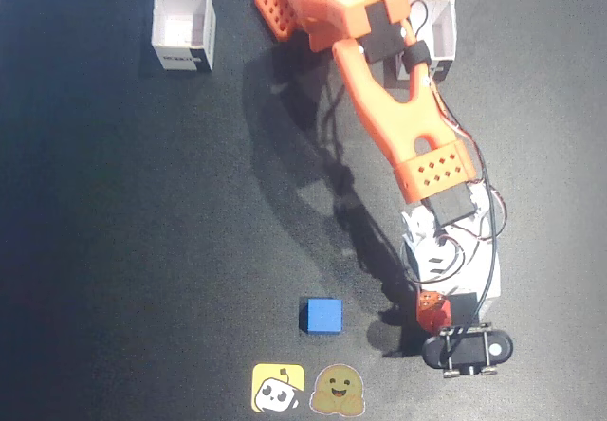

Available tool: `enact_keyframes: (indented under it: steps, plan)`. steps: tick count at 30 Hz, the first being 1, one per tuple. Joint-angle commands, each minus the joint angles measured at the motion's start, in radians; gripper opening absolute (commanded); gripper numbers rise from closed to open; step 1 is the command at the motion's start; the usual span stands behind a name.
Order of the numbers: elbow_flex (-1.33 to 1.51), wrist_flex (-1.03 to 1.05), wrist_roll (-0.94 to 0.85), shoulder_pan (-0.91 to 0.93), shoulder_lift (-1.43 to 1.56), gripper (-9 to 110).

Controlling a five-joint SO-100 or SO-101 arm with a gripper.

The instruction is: Put the red cube in the right box and the blue cube in the left box.

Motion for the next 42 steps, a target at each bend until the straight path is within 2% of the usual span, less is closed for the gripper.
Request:
enact_keyframes:
  steps: [1, 7, 20, 33, 42]
  plan:
    - [-0.049, -0.017, 0.012, 0.005, 0.012, 15]
    - [-0.049, -0.006, 0.015, 0.005, 0.012, 11]
    - [0.025, 0.149, -0.037, 0.035, 0.181, 11]
    - [0.451, 0.103, -0.161, 0.167, 0.572, 11]
    - [0.726, 0.110, -0.272, 0.359, 0.870, 11]
